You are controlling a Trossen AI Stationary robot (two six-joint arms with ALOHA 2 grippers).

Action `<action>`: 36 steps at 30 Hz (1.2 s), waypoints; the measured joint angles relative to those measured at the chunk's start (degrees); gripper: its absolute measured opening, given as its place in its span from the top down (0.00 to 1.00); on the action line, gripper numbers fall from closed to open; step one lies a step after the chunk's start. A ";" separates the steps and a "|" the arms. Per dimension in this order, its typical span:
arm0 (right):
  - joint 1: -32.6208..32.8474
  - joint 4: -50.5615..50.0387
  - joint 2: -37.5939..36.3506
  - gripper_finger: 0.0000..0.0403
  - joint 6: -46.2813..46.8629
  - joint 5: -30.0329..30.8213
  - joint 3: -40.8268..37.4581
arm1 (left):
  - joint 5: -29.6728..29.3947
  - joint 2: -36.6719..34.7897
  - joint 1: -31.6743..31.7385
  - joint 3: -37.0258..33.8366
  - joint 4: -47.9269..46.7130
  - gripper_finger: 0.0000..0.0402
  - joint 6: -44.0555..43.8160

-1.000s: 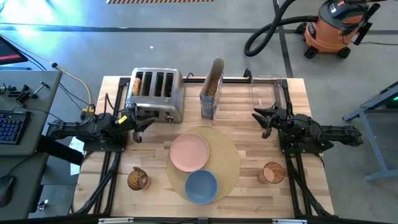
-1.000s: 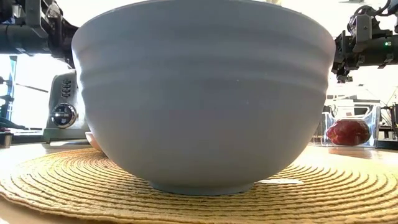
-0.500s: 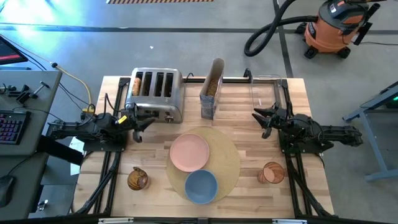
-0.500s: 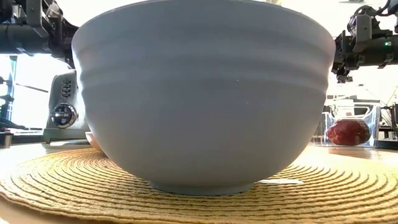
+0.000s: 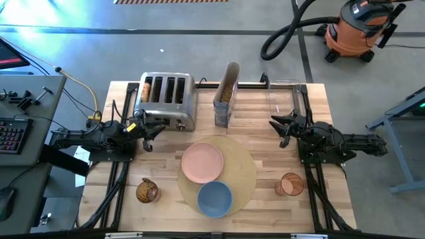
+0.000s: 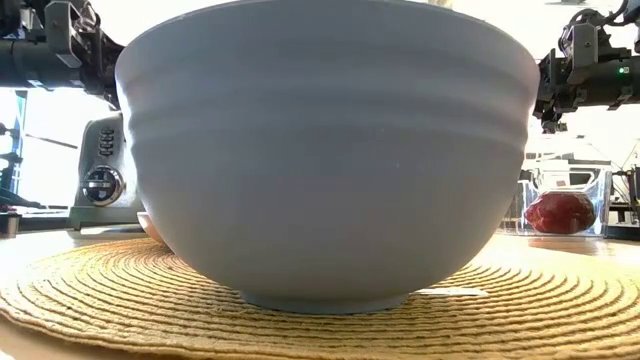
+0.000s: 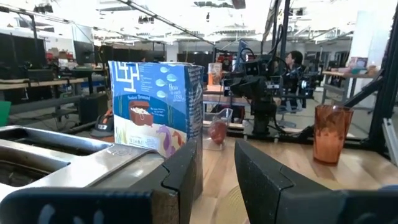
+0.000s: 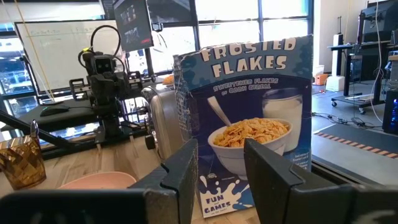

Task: Arrange a breakfast setting
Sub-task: Put the toasted bagel on the pink plate

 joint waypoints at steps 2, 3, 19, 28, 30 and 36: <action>0.01 0.00 0.00 0.71 0.00 0.01 0.02 | -0.01 0.01 0.00 0.00 0.67 0.75 0.09; -0.01 0.01 0.00 0.71 0.00 0.01 0.01 | 0.30 -0.02 0.00 0.00 1.29 0.75 0.12; 0.01 0.00 0.00 0.71 0.00 -0.01 0.00 | 1.37 1.54 0.00 0.00 0.86 0.70 2.57; 0.00 -0.02 0.00 0.71 0.00 -0.01 0.00 | 2.43 2.76 -0.04 0.00 3.58 0.55 4.61; 0.00 -0.01 0.00 0.71 0.00 0.00 0.01 | 1.43 2.74 -0.03 0.00 7.21 0.53 3.03; 0.01 -0.02 0.00 0.71 0.00 -0.01 0.00 | -2.54 2.74 -0.04 0.46 17.32 0.52 3.34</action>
